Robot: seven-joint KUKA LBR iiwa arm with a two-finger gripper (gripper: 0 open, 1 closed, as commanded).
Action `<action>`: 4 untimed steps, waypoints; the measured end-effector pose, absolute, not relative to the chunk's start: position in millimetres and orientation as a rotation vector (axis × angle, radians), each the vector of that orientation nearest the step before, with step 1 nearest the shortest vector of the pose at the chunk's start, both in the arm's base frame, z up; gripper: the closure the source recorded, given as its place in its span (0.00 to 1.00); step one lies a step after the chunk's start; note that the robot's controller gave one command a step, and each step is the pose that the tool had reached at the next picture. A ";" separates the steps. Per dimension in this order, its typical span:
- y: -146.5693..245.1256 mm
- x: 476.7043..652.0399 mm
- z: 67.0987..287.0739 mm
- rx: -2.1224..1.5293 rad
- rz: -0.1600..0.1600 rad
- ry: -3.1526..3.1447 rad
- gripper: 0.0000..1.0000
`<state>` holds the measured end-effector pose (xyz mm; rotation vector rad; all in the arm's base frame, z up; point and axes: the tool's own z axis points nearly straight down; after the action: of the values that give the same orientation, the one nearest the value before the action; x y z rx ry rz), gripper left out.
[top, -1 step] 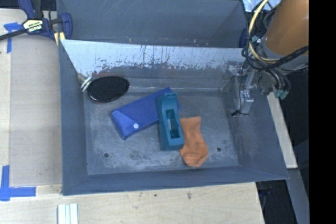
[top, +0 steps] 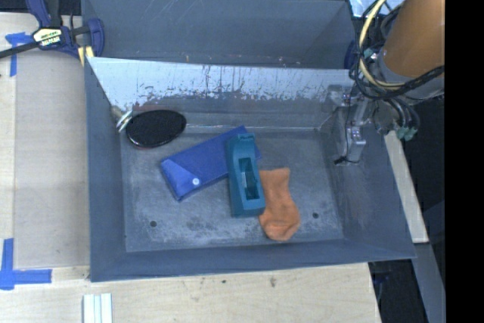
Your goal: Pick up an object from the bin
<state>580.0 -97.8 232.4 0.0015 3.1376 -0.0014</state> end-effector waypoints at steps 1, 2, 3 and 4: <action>-93.9 576.2 191.0 0.011 -0.004 3.130 0.00; -83.7 553.3 155.0 0.155 0.000 3.137 0.00; -73.0 562.3 129.1 0.066 -0.001 3.139 0.00; -57.6 547.1 84.0 0.163 -0.001 3.131 0.00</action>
Offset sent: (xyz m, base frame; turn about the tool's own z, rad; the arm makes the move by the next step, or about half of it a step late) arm -0.0350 0.0192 -0.0842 0.1188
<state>547.1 -57.6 84.0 0.1633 3.1306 -0.0008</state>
